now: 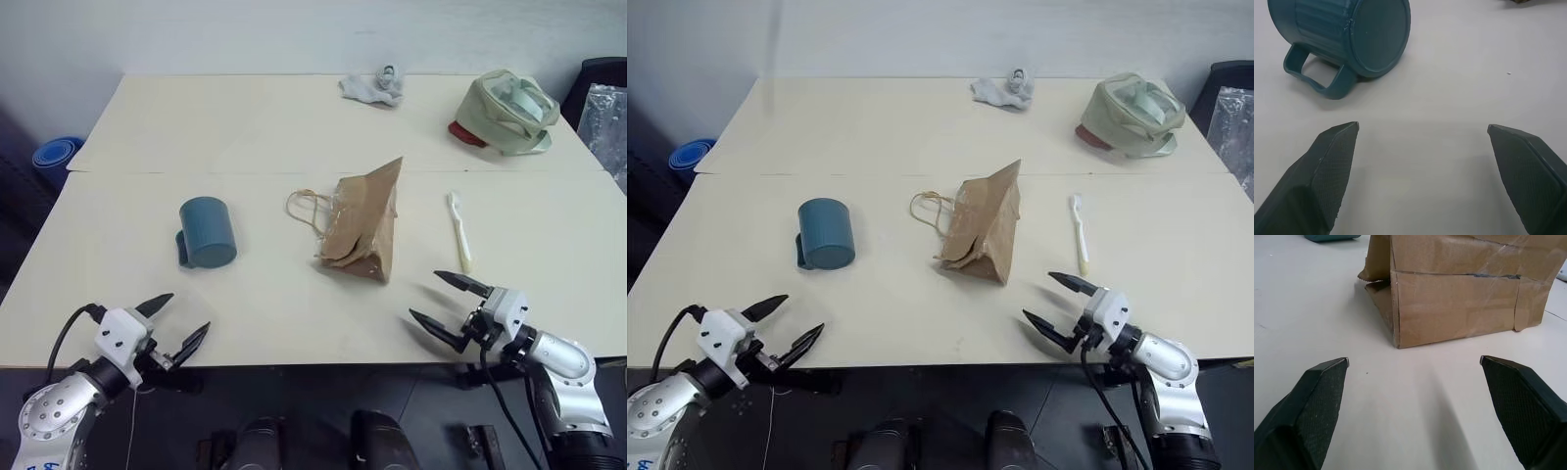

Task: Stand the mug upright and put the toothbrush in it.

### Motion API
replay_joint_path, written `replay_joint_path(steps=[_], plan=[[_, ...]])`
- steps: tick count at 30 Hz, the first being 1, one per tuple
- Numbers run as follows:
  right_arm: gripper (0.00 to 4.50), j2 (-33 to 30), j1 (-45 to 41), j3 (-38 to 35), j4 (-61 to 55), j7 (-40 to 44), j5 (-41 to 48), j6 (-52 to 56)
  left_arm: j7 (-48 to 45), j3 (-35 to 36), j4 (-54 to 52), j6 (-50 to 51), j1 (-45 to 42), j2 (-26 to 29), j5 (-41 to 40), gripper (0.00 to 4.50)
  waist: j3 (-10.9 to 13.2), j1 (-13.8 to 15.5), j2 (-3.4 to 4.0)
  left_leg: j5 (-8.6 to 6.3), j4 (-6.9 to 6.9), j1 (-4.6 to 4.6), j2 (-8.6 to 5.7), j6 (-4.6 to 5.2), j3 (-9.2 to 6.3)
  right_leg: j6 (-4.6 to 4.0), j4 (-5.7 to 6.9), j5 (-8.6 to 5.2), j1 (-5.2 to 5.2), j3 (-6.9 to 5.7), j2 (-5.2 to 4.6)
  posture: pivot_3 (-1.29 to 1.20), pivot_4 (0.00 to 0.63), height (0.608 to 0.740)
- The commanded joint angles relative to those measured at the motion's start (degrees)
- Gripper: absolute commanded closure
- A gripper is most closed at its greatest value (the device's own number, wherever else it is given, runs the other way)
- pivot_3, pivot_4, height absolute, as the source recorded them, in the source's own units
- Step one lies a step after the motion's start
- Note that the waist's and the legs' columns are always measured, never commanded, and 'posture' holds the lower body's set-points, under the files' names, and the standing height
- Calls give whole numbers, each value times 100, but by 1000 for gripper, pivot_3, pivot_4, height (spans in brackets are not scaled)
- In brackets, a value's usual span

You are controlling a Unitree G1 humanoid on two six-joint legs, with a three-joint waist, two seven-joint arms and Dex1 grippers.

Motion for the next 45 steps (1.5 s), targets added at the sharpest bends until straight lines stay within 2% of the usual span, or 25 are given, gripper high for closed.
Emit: replay_joint_path(steps=[1, 9, 24, 28, 31, 34, 36, 37, 38, 41, 43, 45], plan=[[0, -94, 6, -80, -99, 41, 110, -20, -43, 11, -254, 161, 25, 72, -199, 23, 0, -1, 0, 0, 0, 0, 0, 0, 0, 0, 0, 0, 0, 0, 0, 0, 150, 740], [0, -113, -46, -129, 3, 86, 115, -57, -267, 56, -352, 682, -116, 85, -875, 23, 0, -2, 0, 0, 0, 2, 0, 0, -1, 0, 4, 0, 0, 0, 0, 0, 150, 740], [0, -111, -211, -128, 134, 146, 161, -17, -427, 13, -221, 469, -103, 26, -832, 23, 0, -1, 0, 0, 0, 2, 0, 0, 1, 0, 1, 0, 0, 1, 1, 0, 150, 740], [0, -152, -253, -114, 10, 201, 259, 156, -624, -11, -248, 506, -143, -4, -1102, 23, 0, -2, 0, 0, 0, 2, 0, 0, 1, 0, 1, 0, 0, 1, 1, 0, 150, 740], [0, -285, -425, -308, -747, -231, 1070, 1625, -719, -73, -463, 776, -211, 66, -1369, 23, 1, -1, 2, 0, 1, 2, 0, 0, 1, 0, 2, 0, 0, 1, 0, 0, 150, 740], [0, -857, -1208, -439, -1731, -1514, 2416, 4468, -671, -178, -772, 1128, -516, 167, -1638, 23, 4, -2, 6, 0, 11, 0, 2, 0, 2, -1, 14, 1, -4, 6, -4, 0, 150, 740], [0, -1170, -2311, -333, -1762, -2494, 3270, 6463, -631, -328, -895, 1329, -817, 188, -1748, 23, 4, -10, 7, 0, 16, 1, 5, 0, -15, -10, 24, 1, -10, 7, -9, 0, 150, 740], [0, -1245, -2731, -288, -1703, -2808, 3528, 7112, -621, -389, -925, 1389, -927, 195, -1763, 23, 4, -19, 8, 0, 16, 3, 5, 0, -24, -11, 28, 1, -12, 7, -10, 0, 150, 740], [0, -1266, -3282, -101, -1507, -3075, 3498, 7813, -614, -481, -963, 1431, -1046, 193, -1751, 23, 4, -18, 8, 0, 16, 6, 7, 0, -29, -12, 32, 1, -12, 7, -9, 0, 150, 740], [0, -827, -4442, 162, -766, -3972, 3193, 8917, -538, -701, -1038, 1516, -1310, 152, -1705, 23, -1, -17, 5, -8, 10, 7, 13, -13, -30, -16, 53, 0, -22, -4, -4, 0, 150, 740], [0, -544, -4868, 145, -490, -4410, 3053, 9489, -497, -768, -1050, 1544, -1373, 152, -1684, 23, -1, -18, 4, -13, 5, -11, 13, -15, -11, -16, 59, 0, -38, -19, 0, 0, 150, 740], [0, -339, -5107, 424, -314, -4570, 2727, 9765, -469, -844, -1043, 1534, -1416, 151, -1640, 23, -3, 4, 3, -13, 5, -47, 10, -13, -10, -15, 67, 0, -77, -20, -1, 0, 150, 740]])
